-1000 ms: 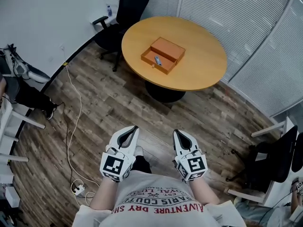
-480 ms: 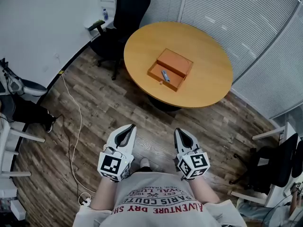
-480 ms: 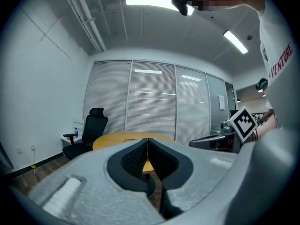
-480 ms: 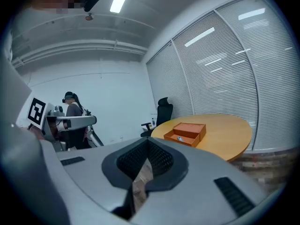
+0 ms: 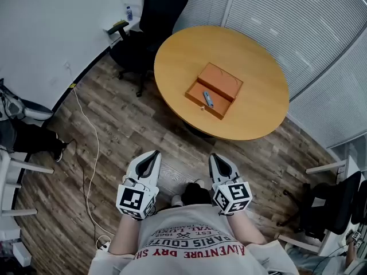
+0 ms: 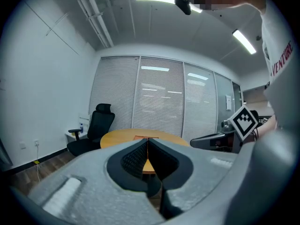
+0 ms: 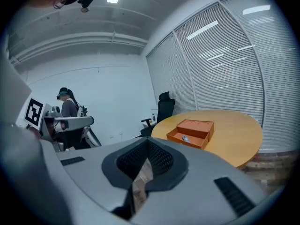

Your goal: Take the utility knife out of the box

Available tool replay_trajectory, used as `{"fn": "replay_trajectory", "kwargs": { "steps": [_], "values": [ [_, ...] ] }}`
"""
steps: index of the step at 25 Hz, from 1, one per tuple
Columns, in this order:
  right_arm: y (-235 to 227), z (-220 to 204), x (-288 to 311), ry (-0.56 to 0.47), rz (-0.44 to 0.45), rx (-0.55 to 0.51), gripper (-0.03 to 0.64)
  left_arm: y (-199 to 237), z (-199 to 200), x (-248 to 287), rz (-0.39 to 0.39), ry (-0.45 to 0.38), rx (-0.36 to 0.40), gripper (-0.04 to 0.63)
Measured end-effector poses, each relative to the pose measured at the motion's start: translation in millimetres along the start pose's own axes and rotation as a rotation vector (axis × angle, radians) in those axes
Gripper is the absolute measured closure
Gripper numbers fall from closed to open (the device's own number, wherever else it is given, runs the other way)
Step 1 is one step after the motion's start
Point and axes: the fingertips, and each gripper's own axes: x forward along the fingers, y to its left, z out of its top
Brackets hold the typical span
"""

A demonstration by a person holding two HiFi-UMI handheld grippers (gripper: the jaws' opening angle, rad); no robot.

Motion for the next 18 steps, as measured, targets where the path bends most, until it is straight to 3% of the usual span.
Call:
{"fn": "replay_trajectory", "kwargs": {
  "steps": [7,18],
  "values": [
    [-24,25,48,0.001,0.001,-0.027,0.609,29,12,53,-0.005,0.008,0.001,0.584],
    [-98,72,153,0.015,0.013,-0.043,0.609,64,35,189,-0.031,0.028,0.000,0.584]
  ]
}}
